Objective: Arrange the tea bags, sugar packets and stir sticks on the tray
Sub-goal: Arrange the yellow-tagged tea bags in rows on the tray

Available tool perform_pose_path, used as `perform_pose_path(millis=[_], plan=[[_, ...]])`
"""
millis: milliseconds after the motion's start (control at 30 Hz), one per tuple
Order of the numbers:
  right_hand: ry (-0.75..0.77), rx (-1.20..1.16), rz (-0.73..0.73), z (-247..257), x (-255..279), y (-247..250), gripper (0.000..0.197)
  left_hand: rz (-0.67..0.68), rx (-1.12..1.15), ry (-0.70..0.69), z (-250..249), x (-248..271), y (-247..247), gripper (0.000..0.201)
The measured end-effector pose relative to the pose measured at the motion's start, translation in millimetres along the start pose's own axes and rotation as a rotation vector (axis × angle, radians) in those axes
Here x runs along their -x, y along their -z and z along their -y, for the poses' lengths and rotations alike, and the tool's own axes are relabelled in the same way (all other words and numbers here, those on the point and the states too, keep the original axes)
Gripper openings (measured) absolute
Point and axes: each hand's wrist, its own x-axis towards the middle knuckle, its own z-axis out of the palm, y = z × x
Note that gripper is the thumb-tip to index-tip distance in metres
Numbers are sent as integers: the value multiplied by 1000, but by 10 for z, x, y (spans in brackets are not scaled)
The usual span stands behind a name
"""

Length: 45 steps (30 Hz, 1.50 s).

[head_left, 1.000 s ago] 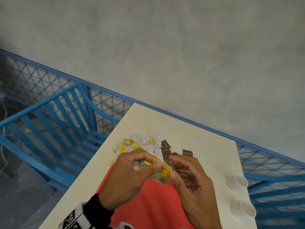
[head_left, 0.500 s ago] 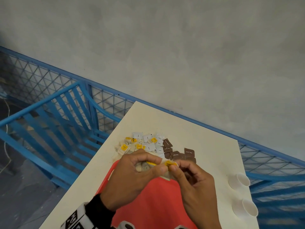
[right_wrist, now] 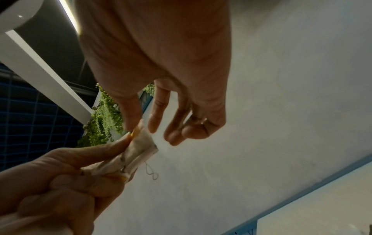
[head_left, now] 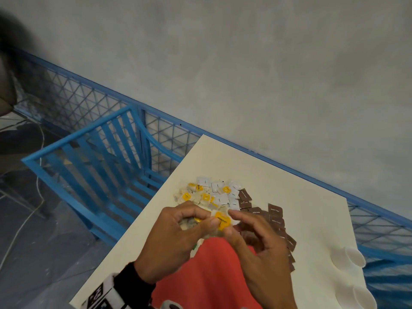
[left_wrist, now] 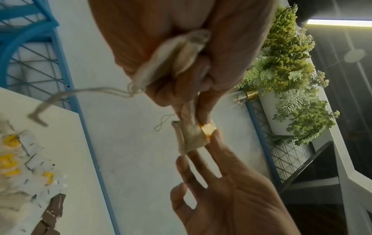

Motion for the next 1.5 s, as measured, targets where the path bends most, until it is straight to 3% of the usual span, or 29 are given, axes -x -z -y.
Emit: perform_pose_path(millis=[100, 233, 300, 433, 633, 800, 933, 1000, 1133, 1300, 1500], plan=[[-23, -29, 15, 32, -14, -85, 7, 21, -8, 29, 1, 5, 69, 25], [-96, -57, -6, 26, -48, -128, 6, -12, 141, 186, 37, -24, 166, 52], [-82, -67, 9, 40, -54, -149, 7, -14, 137, 182, 54, -47, 187, 44], [-79, -51, -12, 36, -62, -176, 8, 85, -7, 42, 54, -62, 180, 19], [-79, -30, 12, 37, -89, -186, 5, 20, -98, -4, 140, -118, 240, 26], [-99, -53, -5, 5, -82, -257, 3, 73, -206, -79, 236, -172, 268, 29], [-149, -85, 36, 17, -59, -338, 9, 38, -188, -53, 278, -175, 336, 28], [-178, -124, -11, -67, -81, -366, 7, 8, -185, -32, 277, -168, 396, 23], [-324, -79, -48, -713, -95, -463, 5, -106, -153, 56, 270, -113, 613, 11], [-706, 123, 78, -1730, 274, -903, 20, -220, -233, 178, 365, 11, 977, 6], [-821, 59, 23, -1846, 256, -1568, 36, -275, -269, 334, 429, 87, 1138, 11]])
